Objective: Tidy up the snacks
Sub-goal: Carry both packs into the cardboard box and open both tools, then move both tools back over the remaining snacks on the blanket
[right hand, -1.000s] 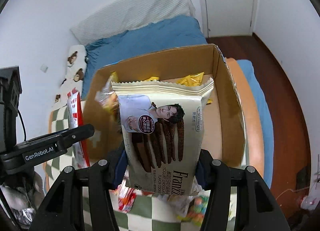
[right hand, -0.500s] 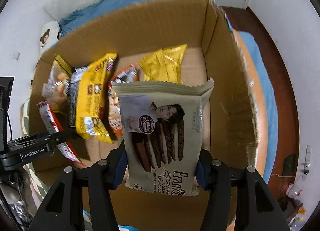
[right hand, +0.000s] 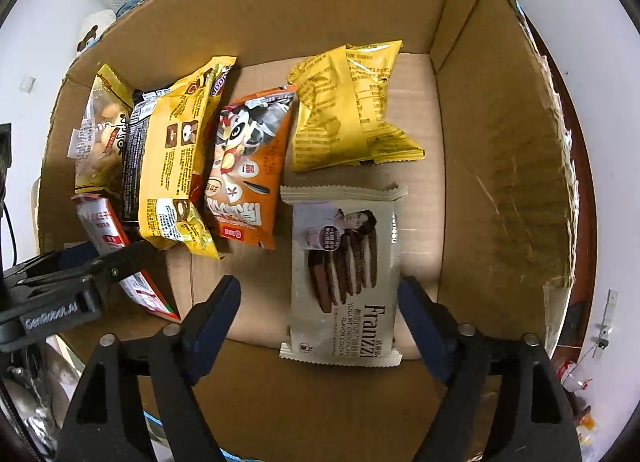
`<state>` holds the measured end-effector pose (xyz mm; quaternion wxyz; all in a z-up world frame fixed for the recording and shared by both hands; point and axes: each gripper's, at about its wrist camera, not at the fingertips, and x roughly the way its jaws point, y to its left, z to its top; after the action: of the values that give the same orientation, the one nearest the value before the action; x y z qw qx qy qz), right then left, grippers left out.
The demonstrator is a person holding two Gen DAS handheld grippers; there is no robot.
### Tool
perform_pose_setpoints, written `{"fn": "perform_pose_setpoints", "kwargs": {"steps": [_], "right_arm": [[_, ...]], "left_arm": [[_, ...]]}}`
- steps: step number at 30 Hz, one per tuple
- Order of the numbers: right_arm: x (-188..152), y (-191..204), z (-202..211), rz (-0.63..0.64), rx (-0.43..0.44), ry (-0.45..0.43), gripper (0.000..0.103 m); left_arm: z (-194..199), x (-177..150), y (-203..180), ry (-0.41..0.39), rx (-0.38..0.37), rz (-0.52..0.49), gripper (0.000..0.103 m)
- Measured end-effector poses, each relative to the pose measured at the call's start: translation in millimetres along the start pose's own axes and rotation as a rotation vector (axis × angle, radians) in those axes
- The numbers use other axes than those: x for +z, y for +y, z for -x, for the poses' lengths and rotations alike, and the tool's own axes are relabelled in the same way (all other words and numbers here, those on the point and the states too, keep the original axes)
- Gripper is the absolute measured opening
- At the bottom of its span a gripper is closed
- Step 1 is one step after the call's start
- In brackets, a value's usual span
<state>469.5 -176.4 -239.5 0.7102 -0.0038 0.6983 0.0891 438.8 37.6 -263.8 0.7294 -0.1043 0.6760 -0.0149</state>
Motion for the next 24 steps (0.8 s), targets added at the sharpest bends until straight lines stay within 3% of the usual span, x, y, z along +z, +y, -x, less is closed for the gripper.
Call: {"fn": "perform_pose_setpoints", "kwargs": {"steps": [9, 13, 18, 19, 24], "right_arm": [[-11, 2, 24, 0.000, -0.021, -0.070, 0.090], [-20, 4, 39, 0.001, -0.031, -0.133, 0.090], [-42, 4, 62, 0.004, -0.048, -0.216, 0.090], [-46, 4, 66, 0.006, -0.055, -0.233, 0.090], [-68, 8, 94, 0.023, -0.055, -0.314, 0.090]], "left_arm": [[38, -17, -4, -0.112, 0.011, -0.011, 0.081], [63, -47, -3, -0.203, 0.024, -0.027, 0.081], [84, -60, -3, -0.303, 0.045, -0.040, 0.081], [90, -66, -5, -0.290, 0.056, -0.048, 0.081], [115, -84, -7, -0.381, 0.080, -0.070, 0.081]]}}
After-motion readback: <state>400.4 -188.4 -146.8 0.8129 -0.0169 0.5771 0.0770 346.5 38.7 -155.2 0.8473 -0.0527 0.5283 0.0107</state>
